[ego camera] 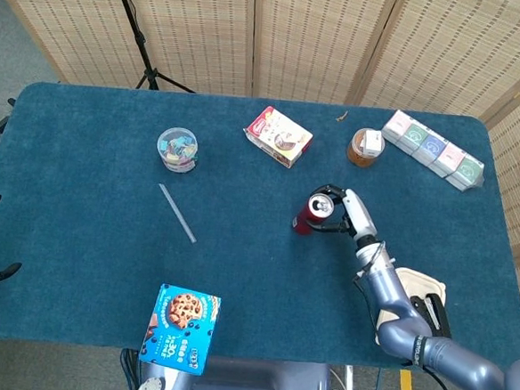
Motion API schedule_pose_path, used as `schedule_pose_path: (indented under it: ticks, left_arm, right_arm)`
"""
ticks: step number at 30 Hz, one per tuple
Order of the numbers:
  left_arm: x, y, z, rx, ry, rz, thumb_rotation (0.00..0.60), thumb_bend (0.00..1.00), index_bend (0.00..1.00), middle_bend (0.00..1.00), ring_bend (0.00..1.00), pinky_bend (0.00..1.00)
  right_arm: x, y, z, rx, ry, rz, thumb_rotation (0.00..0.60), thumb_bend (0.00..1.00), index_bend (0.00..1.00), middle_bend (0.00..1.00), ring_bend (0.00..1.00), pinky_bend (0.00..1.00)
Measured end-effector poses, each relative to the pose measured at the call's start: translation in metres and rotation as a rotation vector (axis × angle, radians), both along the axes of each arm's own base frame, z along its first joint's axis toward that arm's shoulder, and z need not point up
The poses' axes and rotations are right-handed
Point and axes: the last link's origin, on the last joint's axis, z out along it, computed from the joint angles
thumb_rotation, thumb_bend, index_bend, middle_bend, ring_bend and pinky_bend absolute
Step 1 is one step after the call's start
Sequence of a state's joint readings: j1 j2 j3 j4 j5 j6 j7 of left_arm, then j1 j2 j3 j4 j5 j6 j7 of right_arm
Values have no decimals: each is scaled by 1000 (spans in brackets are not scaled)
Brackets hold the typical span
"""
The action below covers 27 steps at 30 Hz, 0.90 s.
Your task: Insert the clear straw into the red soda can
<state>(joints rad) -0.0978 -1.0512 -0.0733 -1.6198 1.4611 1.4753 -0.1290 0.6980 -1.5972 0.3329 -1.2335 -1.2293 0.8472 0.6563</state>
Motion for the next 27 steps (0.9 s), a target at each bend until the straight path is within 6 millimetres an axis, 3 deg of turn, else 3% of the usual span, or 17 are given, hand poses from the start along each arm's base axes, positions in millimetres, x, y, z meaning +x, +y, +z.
schedule_pose_path:
  ticks: [18, 27]
  left_arm:
    - [-2, 0, 4, -7, -23, 1, 600, 0, 0, 0, 0, 0]
    - [-5, -1, 8, -14, -46, -3, 600, 0, 0, 0, 0, 0]
  right_arm:
    - [115, 30, -57, 87, 66, 296, 600, 363, 475, 367, 298, 410]
    - [138, 36, -77, 85, 124, 329, 600, 367, 476, 367, 298, 410]
